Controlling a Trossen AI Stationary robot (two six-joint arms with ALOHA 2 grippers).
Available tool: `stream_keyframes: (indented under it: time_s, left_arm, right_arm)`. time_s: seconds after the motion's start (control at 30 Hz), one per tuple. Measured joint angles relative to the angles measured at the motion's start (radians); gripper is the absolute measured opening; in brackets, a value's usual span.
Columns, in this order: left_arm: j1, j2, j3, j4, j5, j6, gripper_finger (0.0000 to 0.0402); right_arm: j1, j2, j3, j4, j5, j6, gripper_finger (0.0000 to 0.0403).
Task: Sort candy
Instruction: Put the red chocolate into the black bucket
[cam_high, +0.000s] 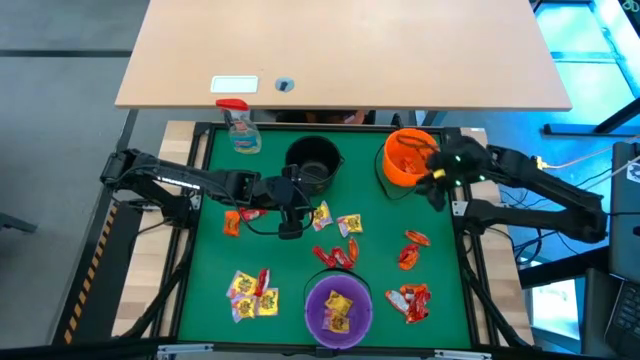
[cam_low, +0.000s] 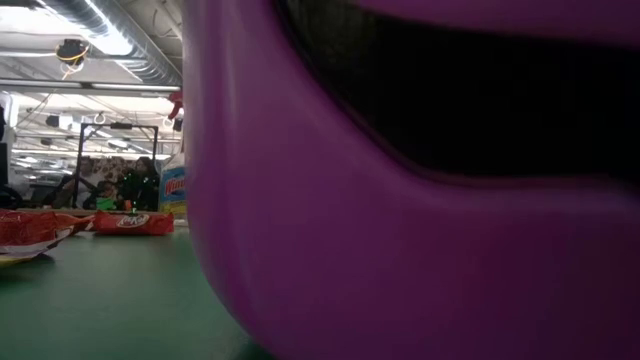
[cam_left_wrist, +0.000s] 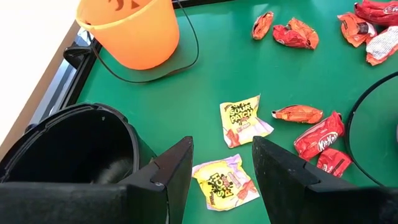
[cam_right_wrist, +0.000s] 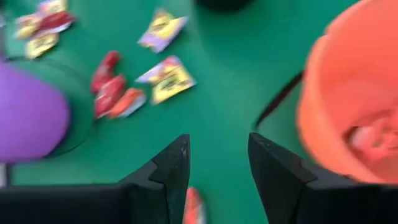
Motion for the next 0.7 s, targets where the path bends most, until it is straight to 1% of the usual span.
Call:
stream_keyframes:
  time_s: [0.07, 0.2, 0.3, 0.37, 0.43, 0.6, 0.7]
  left_arm:
    - [0.0, 0.0, 0.0, 0.0, -0.002, 0.0, 0.0157]
    - [0.0, 0.0, 0.0, 0.007, -0.004, -0.001, 0.0157]
    - [0.0, 0.0, 0.0, 0.007, -0.003, -0.017, 0.0157]
    - [-0.001, 0.0, 0.0, 0.007, -0.003, -0.019, 0.0157]
    - [-0.007, 0.0, 0.0, 0.007, -0.004, -0.021, 0.0157]
    - [-0.024, 0.0, 0.0, 0.006, -0.005, -0.022, 0.0157]
    - [-0.025, 0.0, 0.0, 0.007, -0.008, -0.022, 0.0157]
  right_arm:
    - [0.077, -0.029, 0.0, -0.011, 0.011, 0.056, 0.0154]
    - [0.259, -0.062, 0.0, 0.021, 0.087, 0.198, 0.0152]
    - [0.432, -0.054, -0.009, 0.08, 0.192, 0.276, 0.0151]
    - [0.545, -0.038, -0.037, 0.125, 0.267, 0.3, 0.0151]
    - [0.647, -0.013, -0.077, 0.148, 0.317, 0.318, 0.0151]
    - [0.83, 0.068, -0.193, 0.165, 0.327, 0.448, 0.0151]
    - [0.9, 0.11, -0.257, 0.251, 0.333, 0.508, 0.0151]
